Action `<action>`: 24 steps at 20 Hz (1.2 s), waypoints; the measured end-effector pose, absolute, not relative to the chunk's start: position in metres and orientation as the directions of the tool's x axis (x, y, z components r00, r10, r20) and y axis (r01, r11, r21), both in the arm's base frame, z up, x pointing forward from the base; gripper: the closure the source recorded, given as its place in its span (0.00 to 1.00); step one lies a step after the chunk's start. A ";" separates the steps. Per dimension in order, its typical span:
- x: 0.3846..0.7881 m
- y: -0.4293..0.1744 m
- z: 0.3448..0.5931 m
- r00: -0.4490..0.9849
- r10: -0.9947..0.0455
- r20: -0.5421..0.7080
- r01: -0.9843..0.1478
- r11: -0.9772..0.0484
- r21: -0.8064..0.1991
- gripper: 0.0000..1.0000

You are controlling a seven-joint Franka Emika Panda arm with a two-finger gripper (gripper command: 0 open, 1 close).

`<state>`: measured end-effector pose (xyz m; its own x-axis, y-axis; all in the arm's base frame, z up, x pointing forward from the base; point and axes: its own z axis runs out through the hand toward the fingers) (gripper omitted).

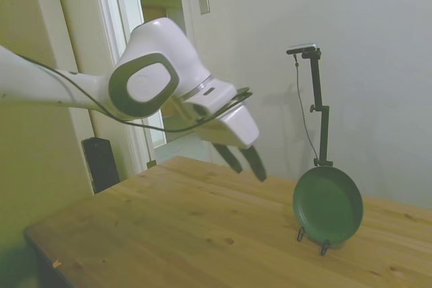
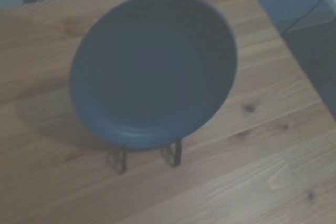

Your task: Unload the plate

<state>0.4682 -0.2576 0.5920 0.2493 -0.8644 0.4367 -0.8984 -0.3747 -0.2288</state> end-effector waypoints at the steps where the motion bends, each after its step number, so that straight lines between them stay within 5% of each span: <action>1: 0.473 -0.272 0.597 0.226 -0.867 0.444 -0.904 -0.356 -0.236 0.00; 7: 0.497 -0.336 0.614 0.123 -0.869 0.480 -0.926 -0.275 -0.259 0.00; 12: 0.517 -0.322 0.618 0.093 -0.880 0.465 -0.901 -0.273 -0.337 0.00; 18: 0.539 -0.344 0.581 -0.108 -0.836 0.538 -0.851 -0.202 -0.484 0.00; 24: 0.562 -0.314 0.570 -0.122 -0.851 0.511 -0.787 -0.231 -0.572 0.00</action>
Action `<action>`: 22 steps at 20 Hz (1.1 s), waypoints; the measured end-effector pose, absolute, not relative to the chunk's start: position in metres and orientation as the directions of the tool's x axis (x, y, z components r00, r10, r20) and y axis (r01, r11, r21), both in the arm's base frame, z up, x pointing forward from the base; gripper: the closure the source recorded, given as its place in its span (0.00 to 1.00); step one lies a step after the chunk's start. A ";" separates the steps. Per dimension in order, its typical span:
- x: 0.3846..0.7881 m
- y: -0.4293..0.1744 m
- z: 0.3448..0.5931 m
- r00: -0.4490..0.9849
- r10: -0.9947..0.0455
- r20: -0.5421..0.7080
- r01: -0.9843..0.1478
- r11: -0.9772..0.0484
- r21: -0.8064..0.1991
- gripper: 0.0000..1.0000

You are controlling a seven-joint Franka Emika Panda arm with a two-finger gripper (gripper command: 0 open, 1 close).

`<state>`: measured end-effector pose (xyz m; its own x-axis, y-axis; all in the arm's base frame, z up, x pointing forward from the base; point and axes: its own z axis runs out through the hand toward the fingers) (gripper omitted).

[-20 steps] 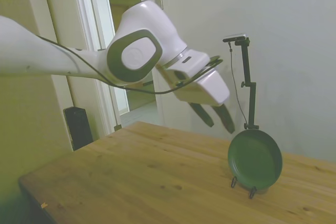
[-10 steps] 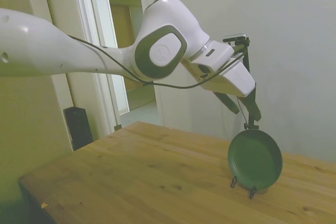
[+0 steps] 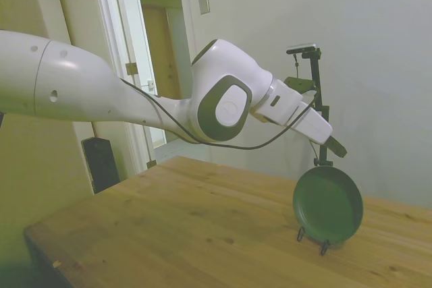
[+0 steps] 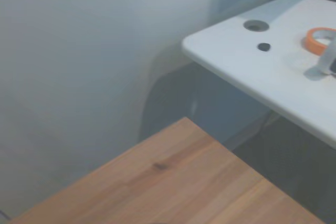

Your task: Unload the plate

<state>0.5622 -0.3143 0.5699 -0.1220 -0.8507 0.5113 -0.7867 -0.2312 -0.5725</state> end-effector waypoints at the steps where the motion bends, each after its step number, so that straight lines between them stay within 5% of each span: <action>1: 0.565 -0.310 0.569 -0.127 -0.855 0.503 -0.773 -0.232 -0.590 0.00; 22: 0.658 -0.267 0.476 -0.166 -0.909 0.383 -0.719 -0.155 -0.677 0.00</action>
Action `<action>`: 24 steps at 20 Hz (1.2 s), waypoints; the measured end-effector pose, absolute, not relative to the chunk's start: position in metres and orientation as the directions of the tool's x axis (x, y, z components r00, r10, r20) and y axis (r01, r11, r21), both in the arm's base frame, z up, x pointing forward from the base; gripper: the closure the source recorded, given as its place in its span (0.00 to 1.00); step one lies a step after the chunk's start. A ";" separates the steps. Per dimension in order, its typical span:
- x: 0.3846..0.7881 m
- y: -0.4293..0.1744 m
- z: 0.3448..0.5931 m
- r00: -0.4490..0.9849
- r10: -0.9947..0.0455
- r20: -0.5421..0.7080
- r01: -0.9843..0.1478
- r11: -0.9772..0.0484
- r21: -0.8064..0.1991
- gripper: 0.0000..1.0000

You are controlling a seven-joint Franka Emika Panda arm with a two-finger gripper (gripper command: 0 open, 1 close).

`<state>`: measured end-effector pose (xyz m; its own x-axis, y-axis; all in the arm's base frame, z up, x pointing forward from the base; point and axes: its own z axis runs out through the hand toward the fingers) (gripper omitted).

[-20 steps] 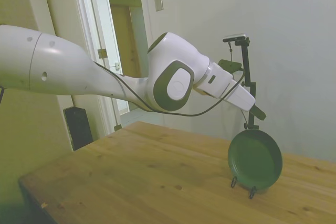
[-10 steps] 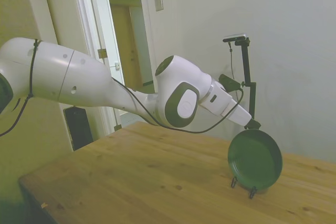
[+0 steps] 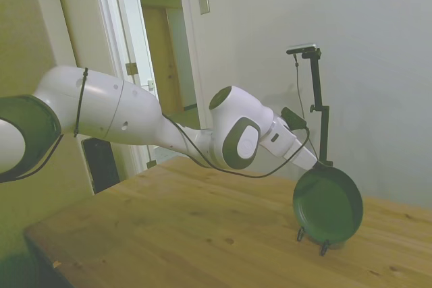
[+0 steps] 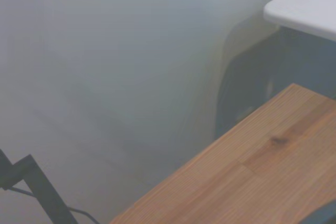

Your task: Unload the plate

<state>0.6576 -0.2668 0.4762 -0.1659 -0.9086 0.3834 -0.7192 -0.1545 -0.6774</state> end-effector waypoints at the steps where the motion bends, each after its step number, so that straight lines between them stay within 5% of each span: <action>1: 0.659 -0.268 0.474 -0.167 -0.909 0.381 -0.720 -0.151 -0.677 0.00; 4: 0.659 -0.272 0.467 -0.171 -0.911 0.375 -0.726 -0.141 -0.674 0.00; 5: 0.659 -0.273 0.466 -0.171 -0.912 0.374 -0.726 -0.140 -0.673 1.00; 24: 0.655 -0.285 0.457 -0.175 -0.915 0.363 -0.734 -0.124 -0.668 1.00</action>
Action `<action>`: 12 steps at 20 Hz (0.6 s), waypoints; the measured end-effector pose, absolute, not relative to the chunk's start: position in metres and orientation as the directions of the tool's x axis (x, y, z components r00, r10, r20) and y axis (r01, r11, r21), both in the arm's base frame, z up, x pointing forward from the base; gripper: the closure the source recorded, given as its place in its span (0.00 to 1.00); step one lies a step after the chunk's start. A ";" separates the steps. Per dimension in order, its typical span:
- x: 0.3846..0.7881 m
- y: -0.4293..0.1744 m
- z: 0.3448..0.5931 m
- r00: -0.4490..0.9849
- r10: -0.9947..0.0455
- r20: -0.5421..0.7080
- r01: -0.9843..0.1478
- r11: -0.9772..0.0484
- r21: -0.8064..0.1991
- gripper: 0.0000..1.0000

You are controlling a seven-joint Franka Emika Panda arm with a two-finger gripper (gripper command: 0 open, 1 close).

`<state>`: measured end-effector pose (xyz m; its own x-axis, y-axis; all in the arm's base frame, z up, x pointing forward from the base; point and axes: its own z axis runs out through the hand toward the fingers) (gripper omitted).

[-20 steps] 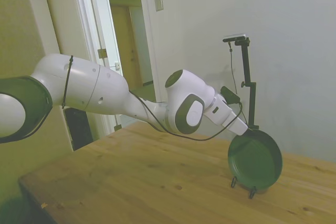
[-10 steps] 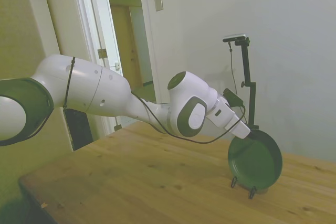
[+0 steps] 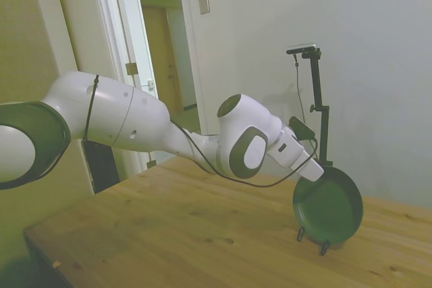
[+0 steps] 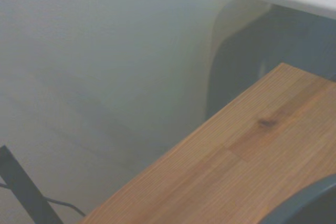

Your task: Unload the plate

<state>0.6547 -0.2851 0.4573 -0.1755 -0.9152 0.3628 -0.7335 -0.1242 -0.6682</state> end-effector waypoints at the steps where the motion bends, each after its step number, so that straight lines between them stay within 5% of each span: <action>1: 0.655 -0.285 0.457 -0.175 -0.915 0.363 -0.734 -0.124 -0.668 1.00; 12: 0.654 -0.286 0.457 -0.175 -0.915 0.363 -0.734 -0.124 -0.668 1.00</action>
